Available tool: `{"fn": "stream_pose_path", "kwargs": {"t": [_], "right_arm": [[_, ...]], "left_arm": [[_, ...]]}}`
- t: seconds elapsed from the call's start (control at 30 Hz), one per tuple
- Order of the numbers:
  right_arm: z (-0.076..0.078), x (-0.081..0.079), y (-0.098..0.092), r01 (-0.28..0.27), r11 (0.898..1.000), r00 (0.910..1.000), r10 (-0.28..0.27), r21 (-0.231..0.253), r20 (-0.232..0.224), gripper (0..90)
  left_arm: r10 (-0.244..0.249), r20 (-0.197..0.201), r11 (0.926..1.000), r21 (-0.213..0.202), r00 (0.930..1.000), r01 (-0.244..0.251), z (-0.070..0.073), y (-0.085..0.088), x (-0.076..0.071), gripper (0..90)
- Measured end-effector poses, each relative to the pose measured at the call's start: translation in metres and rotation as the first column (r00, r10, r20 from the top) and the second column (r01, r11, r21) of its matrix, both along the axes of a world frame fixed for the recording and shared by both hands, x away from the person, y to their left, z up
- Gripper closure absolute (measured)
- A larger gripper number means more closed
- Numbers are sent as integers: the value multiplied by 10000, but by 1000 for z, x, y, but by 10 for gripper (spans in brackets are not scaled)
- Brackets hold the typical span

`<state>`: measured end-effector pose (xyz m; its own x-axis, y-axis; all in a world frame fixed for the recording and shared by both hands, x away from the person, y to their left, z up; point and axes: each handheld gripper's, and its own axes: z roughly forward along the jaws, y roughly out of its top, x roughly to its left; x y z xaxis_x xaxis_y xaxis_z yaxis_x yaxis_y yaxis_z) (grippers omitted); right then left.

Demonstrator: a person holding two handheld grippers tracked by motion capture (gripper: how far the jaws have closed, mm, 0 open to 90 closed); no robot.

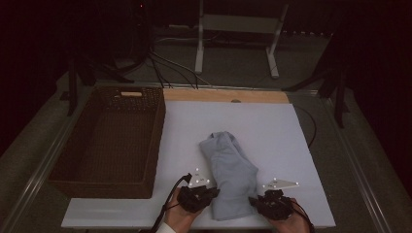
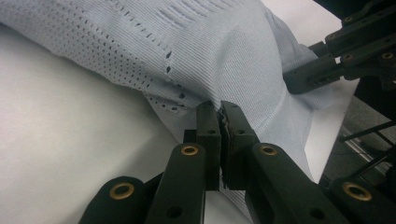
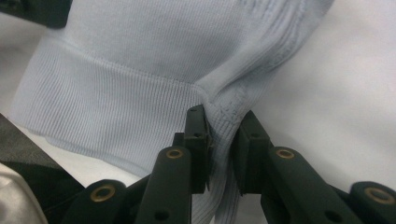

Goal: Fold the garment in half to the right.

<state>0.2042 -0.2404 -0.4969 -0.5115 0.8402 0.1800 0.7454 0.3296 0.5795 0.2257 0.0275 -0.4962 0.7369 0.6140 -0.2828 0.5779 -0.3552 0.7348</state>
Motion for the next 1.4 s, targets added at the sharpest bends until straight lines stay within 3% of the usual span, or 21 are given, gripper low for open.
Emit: {"fn": "stream_pose_path", "kwargs": {"t": [0.4,0.63,0.73,0.8,0.9,1.03,1.17,1.23,1.4], "right_arm": [[2,-5,-14,102,9999,9997,-100,-53,237,782],[3,-9,-25,216,9997,9993,-213,-125,298,782],[5,-11,-33,341,9994,9990,-339,-85,303,783],[5,-11,-37,458,9989,9985,-456,-58,315,783],[6,-12,-40,430,9991,9984,-430,7,370,783],[6,-12,-39,404,9992,9984,-402,-58,387,783],[6,-11,-39,351,9993,9986,-346,-134,407,783],[6,-11,-40,383,9992,9984,-376,-149,431,783],[6,-10,-42,395,9991,9983,-387,-163,444,783]], "left_arm": [[-412,-85,9990,-189,9991,410,1,-12,-9,882],[-929,-213,9947,-464,9954,919,3,-21,-14,876],[-1239,-185,9907,-598,9921,1226,5,-24,-16,853],[-1260,-61,9886,-844,9920,1250,7,-22,-15,782],[-876,85,9894,-1154,9961,880,14,-14,-9,612],[124,387,9891,-1474,9992,-65,23,4,4,482],[920,637,9836,-1613,9937,-807,27,19,18,365],[1116,692,9813,-1648,9913,-990,29,23,25,294],[1538,986,9781,-1562,9832,-1374,33,28,42,221]]}}
